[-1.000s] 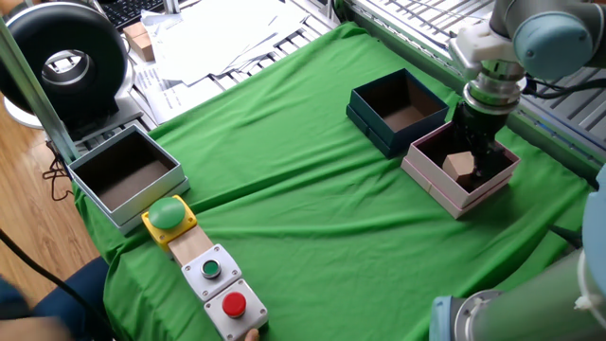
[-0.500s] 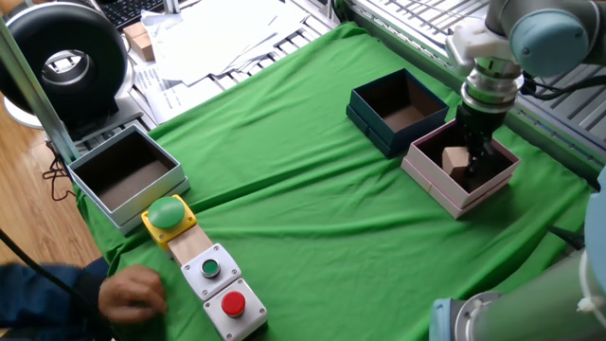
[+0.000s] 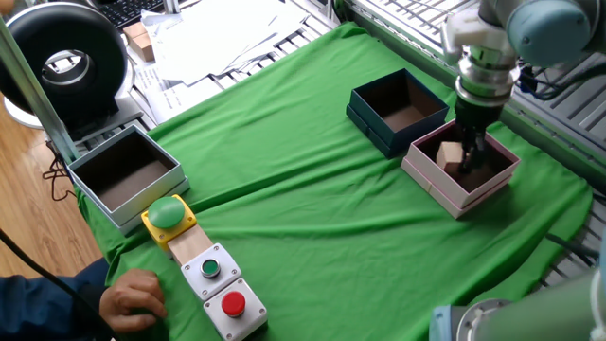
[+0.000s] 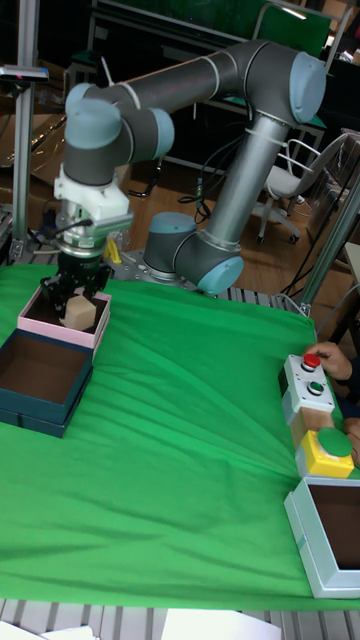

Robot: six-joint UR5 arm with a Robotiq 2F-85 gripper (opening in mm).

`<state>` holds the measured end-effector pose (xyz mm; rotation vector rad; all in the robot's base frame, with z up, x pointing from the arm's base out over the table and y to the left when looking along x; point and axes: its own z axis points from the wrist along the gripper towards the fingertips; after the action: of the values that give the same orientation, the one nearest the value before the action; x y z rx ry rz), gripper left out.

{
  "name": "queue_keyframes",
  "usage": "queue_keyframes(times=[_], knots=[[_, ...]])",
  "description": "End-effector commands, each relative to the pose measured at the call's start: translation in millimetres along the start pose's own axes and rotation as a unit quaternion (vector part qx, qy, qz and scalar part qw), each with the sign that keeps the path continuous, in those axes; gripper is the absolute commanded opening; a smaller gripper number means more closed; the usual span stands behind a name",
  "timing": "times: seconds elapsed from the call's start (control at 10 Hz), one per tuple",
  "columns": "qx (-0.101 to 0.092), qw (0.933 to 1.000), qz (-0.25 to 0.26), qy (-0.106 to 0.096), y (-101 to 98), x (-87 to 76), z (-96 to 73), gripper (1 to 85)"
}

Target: Move an object from one box to another

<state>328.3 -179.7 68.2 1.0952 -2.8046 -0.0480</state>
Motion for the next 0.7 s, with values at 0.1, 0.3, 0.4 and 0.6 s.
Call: queue_keyframes(times=[0.1,0.3,0.4,0.6], knots=[[0.025,0.9993,0.023,0.013,-16.4,-5.3,-55.3,1.7],[0.068,0.9973,0.01,0.024,-36.7,-14.5,-67.3,1.7],[0.085,0.996,0.0,0.028,-43.4,-21.1,-73.2,1.7],[0.138,0.9887,-0.056,0.018,-70.3,-41.8,-80.4,1.7]])
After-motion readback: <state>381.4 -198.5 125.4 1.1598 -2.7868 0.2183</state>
